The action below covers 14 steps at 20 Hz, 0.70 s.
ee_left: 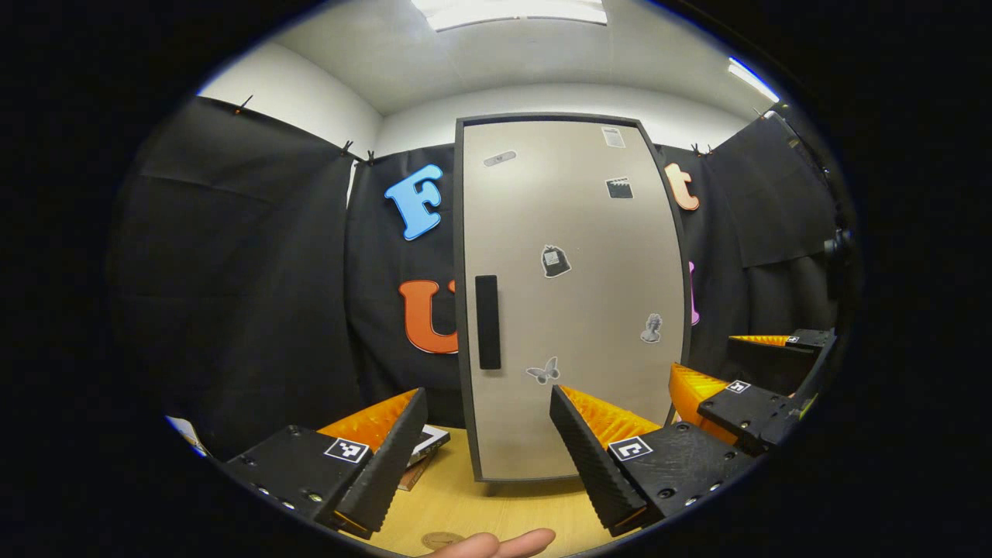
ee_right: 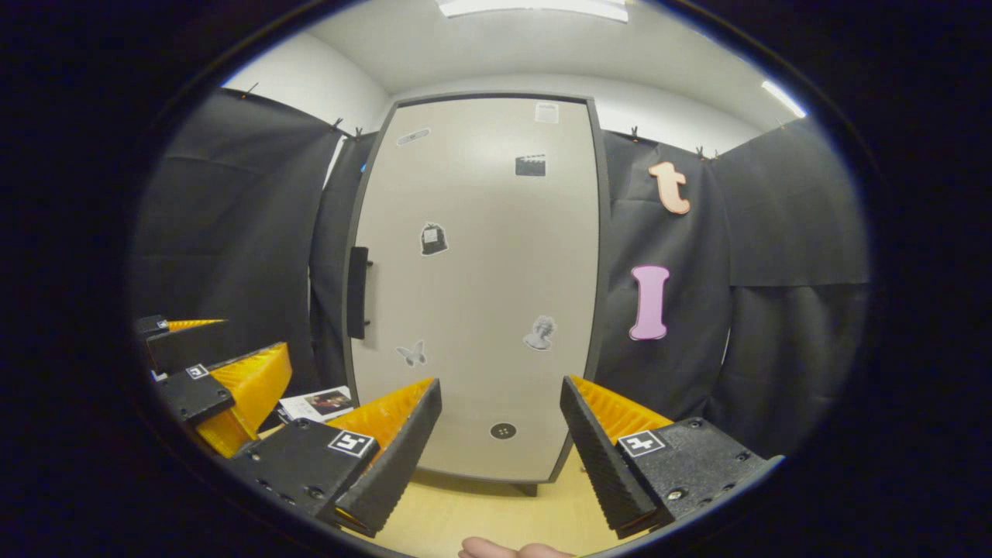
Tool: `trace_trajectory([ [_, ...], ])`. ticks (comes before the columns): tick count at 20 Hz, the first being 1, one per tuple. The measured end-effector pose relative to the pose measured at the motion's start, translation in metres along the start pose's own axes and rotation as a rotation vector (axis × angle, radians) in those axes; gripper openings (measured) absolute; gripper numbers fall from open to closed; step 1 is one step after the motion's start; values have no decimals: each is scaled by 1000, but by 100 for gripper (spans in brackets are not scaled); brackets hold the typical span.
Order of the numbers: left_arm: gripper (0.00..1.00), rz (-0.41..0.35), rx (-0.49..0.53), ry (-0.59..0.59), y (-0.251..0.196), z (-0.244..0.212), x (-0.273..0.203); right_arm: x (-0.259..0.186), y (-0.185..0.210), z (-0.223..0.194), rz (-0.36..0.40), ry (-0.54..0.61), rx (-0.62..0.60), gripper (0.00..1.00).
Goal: Open the cabinet door with the right hand, grasp the bottle in the cabinet with the left hand and place it on the coaster, then close the cabinet door with the right hand.
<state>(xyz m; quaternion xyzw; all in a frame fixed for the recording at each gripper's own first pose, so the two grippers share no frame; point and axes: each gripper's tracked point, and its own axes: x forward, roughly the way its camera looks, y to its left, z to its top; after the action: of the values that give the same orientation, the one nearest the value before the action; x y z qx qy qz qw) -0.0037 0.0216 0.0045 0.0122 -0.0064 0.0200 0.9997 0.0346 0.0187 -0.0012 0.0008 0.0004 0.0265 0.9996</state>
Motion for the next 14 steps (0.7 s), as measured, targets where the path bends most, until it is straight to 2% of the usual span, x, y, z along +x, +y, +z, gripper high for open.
trace_trajectory([
  [8, 96, 157, 26, 20, 60, -2, -15, 55, 39, 21, 90, -47, -35, 99],
  [14, 96, 280, 39, 33, 108, -3, -30, 86, 88, 30, 188, -72, -69, 99],
])
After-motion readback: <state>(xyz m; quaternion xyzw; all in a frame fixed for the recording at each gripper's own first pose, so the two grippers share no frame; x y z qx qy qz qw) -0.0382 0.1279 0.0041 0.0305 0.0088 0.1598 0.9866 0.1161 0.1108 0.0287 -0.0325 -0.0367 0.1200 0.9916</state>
